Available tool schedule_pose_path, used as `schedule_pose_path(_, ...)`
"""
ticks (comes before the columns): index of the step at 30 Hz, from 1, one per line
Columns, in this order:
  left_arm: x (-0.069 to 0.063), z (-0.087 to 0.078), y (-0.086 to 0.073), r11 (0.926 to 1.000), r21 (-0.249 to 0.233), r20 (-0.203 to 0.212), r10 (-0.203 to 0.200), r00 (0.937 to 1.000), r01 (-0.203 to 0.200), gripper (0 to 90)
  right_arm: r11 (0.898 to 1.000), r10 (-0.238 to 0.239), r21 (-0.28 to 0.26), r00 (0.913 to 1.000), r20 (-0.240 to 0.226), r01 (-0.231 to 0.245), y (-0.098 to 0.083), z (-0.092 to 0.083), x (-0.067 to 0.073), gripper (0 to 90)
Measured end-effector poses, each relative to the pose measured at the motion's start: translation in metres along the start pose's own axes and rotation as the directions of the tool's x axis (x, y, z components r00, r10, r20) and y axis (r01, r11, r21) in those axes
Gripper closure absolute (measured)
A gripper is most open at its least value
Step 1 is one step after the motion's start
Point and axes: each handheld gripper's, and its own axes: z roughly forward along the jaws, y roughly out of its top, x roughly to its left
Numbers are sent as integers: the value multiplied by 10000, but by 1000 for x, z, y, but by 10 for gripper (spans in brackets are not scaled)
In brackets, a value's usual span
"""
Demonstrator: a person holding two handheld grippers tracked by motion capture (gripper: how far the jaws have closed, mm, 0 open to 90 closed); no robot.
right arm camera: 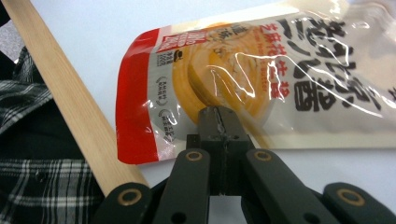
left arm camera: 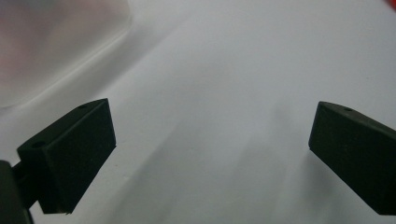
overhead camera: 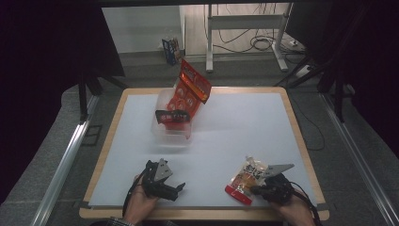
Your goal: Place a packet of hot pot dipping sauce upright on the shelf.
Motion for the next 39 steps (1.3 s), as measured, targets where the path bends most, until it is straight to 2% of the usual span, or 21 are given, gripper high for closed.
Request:
schedule_pose_path(6,0,0,0,10000,-3,32,-54,10000,54,6,9998,-151,-140,9999,0,151,14,13,5,889)
schedule_pose_path(14,0,-1,0,10000,39,56,-44,10000,44,10,9986,-408,-334,9987,-302,398,40,35,9,889)
schedule_pose_path(19,0,0,1,10000,70,90,-29,10000,28,12,9975,-602,-390,9981,-119,597,52,45,12,889)
schedule_pose_path(23,-1,0,1,9999,128,141,4,9999,-6,14,9951,-924,-342,9956,163,929,65,54,13,889)
schedule_pose_path(29,-3,1,2,9998,178,260,-128,9996,124,23,9941,-1028,-309,9942,303,1038,66,54,15,887)
schedule_pose_path(31,-6,2,5,9996,251,354,-131,9993,122,23,9919,-1236,-228,9914,437,1247,66,52,18,871)
schedule_pose_path(34,-10,4,9,9997,213,650,-170,9977,156,28,9922,-1208,-249,9919,383,1218,65,48,18,835)
schedule_pose_path(39,-17,6,15,9998,181,894,-78,9960,62,101,9903,-1306,-420,9908,353,1321,63,38,16,788)
